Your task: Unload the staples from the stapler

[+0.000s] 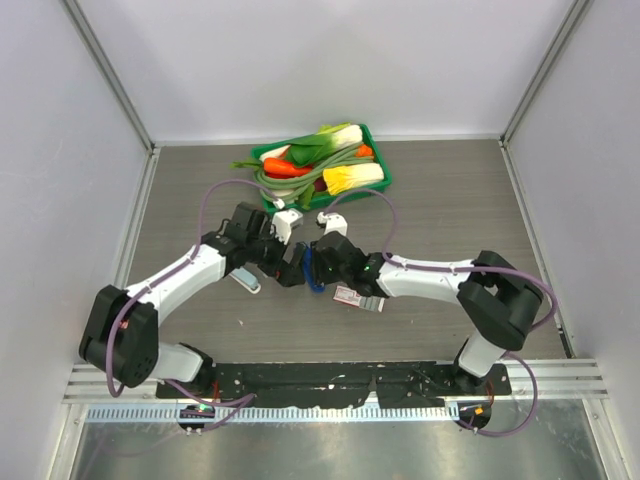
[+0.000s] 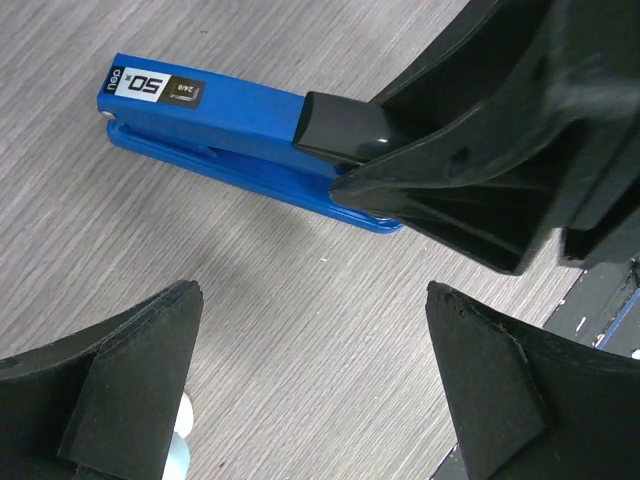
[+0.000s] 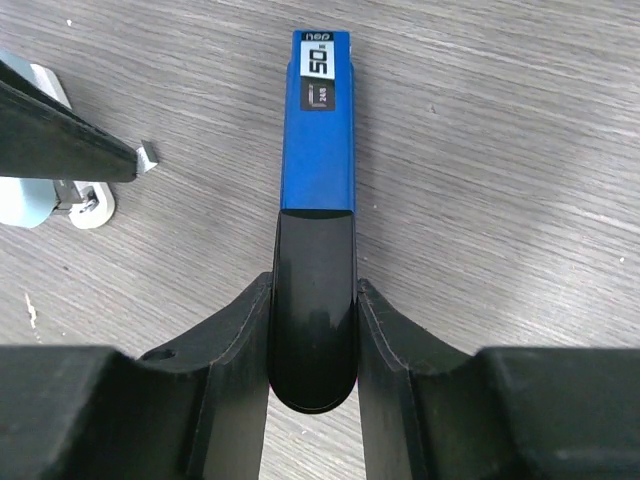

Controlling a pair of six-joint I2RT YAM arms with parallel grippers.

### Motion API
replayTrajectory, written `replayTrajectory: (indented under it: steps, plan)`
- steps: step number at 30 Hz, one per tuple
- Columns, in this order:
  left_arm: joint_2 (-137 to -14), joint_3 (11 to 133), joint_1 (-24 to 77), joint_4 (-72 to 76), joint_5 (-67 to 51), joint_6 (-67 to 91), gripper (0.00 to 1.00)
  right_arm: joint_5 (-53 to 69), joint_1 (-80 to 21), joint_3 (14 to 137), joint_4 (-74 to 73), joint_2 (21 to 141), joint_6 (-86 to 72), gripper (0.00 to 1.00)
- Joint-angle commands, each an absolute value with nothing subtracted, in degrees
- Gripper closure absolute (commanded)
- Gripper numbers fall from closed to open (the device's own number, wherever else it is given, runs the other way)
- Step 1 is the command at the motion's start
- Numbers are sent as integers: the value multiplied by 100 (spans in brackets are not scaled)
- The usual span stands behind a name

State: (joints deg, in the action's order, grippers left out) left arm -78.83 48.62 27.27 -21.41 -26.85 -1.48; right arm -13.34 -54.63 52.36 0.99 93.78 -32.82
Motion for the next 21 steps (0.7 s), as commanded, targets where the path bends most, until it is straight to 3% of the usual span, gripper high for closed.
replayTrajectory:
  steps: [1,3,9,15,21]
  plan:
    - [-7577,4974,2445,-2074,-2909,-106,2,-1573,-5677,5861,-438,9685,-3147,67]
    - [-7515,4992,2295,-2118,-3058,-71,2,-1591,-5730,6054,-719,9799,-3112,58]
    - [-7216,4869,1864,-2074,-3225,-52,2,-1696,-5739,6853,-1765,10159,-2936,50]
    - [-7067,4764,1837,-2144,-3261,-79,2,-1819,-5748,7522,-2434,10617,-2742,51]
    - [-6961,4693,1837,-2189,-3120,-202,2,-1881,-5739,8313,-3365,11241,-2523,61]
